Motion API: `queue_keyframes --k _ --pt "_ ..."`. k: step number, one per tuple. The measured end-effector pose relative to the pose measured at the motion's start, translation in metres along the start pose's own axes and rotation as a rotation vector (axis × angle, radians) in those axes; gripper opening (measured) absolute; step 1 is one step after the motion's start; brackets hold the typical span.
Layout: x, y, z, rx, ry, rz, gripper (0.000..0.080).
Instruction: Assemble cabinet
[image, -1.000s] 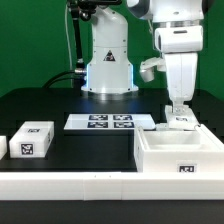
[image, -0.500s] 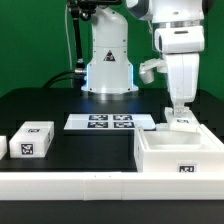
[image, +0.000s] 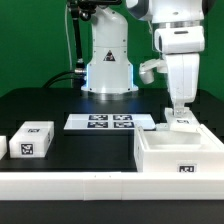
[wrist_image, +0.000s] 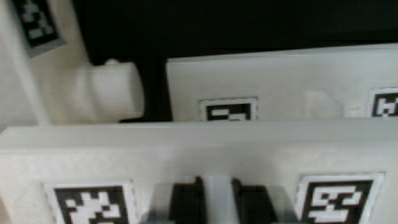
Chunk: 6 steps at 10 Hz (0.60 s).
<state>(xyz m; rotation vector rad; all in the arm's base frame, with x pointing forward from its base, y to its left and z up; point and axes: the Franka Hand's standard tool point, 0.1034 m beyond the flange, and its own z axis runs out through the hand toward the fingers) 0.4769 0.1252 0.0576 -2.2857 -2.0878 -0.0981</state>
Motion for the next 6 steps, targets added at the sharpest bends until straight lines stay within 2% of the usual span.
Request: queue_keyframes --k 2,3,4,5,6 --pt "0.0 0.024 0.0 0.001 0.002 0.016 0.0062" --pt "0.0 0.04 -0.001 -0.006 0.005 0.026 0.0062" --pt "-0.001 0.048 0.0 -0.018 0.011 0.025 0.0062" --pt "-0.002 0.05 0.0 -0.03 0.017 0.013 0.0062" --pt "-0.002 0.049 0.0 -0.029 0.016 0.019 0.0062"
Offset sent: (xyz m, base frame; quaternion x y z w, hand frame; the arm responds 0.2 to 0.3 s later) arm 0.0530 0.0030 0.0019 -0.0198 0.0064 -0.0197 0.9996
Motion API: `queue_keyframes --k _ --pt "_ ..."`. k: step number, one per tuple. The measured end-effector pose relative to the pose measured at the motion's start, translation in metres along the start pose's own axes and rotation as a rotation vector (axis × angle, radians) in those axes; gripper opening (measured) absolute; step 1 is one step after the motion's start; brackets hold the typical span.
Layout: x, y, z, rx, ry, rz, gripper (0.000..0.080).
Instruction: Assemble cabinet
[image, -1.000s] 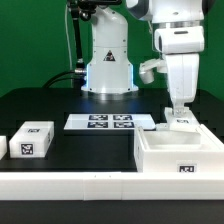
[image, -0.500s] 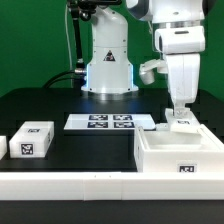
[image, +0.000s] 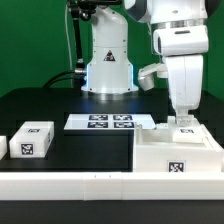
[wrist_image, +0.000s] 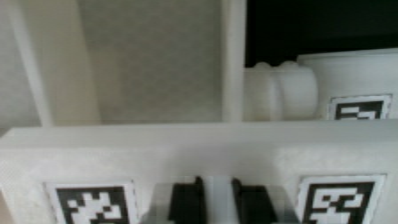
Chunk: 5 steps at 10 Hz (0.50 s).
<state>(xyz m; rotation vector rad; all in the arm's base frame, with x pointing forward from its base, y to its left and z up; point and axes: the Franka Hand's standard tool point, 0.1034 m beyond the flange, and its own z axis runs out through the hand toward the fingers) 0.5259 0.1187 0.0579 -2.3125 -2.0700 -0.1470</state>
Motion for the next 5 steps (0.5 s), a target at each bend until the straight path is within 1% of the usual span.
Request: queue_keyframes --k 3,4,5 --pt "0.0 0.0 0.0 0.0 0.0 0.001 0.0062" --pt "0.0 0.003 0.001 -0.003 0.003 0.002 0.0062" --pt "0.0 0.012 0.0 -0.009 0.006 0.007 0.0062"
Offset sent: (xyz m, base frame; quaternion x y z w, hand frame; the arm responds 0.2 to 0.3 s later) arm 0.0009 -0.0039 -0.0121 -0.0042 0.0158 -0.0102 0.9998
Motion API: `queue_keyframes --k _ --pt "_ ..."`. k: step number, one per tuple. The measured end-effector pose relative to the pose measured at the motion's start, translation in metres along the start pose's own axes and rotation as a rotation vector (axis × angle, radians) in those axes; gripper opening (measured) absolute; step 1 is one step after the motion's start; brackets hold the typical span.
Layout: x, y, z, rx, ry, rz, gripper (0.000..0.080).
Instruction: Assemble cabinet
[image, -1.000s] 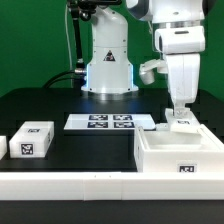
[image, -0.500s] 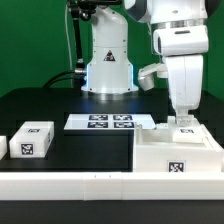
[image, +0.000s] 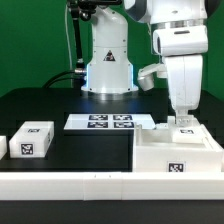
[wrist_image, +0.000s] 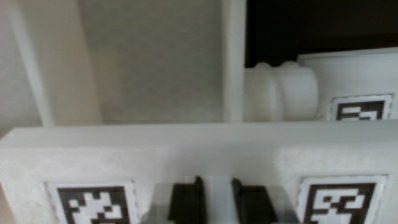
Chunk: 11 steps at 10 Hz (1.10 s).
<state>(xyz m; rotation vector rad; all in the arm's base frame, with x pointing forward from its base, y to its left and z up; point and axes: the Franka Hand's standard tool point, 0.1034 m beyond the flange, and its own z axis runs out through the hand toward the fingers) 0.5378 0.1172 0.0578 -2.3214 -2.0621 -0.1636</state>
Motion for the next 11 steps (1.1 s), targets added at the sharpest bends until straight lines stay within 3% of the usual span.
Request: queue_keyframes --k 4,5,7,8,9,10,11 --pt "0.0 0.042 0.002 -0.013 0.008 0.025 0.0064" --pt "0.0 0.043 0.003 0.005 0.003 0.025 0.0064" --pt "0.001 0.043 0.002 0.007 0.0 0.021 0.0064" --pt "0.0 0.043 0.003 0.006 0.002 0.016 0.0157" --pt "0.0 0.043 0.003 0.007 0.001 0.017 0.0157" --pt "0.0 0.042 0.003 0.007 0.001 0.017 0.0333" --pt "0.0 0.043 0.003 0.006 0.001 0.018 0.0333"
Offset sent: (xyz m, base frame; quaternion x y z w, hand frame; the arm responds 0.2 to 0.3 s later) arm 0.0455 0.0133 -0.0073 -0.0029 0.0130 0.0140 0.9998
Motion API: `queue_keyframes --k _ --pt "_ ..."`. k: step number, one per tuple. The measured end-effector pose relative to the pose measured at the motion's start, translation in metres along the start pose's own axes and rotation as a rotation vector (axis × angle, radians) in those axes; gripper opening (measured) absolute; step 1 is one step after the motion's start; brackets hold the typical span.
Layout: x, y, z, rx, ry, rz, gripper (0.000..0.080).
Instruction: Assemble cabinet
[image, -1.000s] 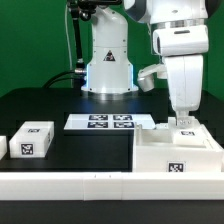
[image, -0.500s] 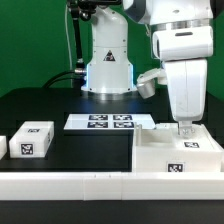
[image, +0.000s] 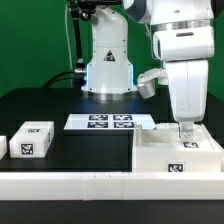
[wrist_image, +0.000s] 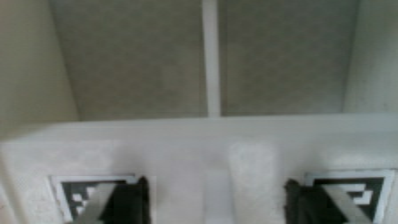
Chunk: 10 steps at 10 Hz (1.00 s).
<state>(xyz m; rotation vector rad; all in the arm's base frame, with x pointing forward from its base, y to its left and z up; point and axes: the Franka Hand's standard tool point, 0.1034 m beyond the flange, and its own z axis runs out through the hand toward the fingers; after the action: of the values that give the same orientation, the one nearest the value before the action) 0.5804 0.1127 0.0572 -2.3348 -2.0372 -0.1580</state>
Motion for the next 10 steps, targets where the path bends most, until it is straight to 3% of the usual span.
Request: queue_keyframes --k 1,2,4,10 --pt "0.002 0.002 -0.008 -0.006 -0.003 0.009 0.0515" --pt "0.005 0.003 -0.023 -0.018 -0.008 0.016 0.0613" --pt "0.008 -0.008 -0.042 -0.03 -0.018 0.036 0.0642" --pt "0.005 -0.012 -0.038 -0.026 -0.019 0.038 0.0649"
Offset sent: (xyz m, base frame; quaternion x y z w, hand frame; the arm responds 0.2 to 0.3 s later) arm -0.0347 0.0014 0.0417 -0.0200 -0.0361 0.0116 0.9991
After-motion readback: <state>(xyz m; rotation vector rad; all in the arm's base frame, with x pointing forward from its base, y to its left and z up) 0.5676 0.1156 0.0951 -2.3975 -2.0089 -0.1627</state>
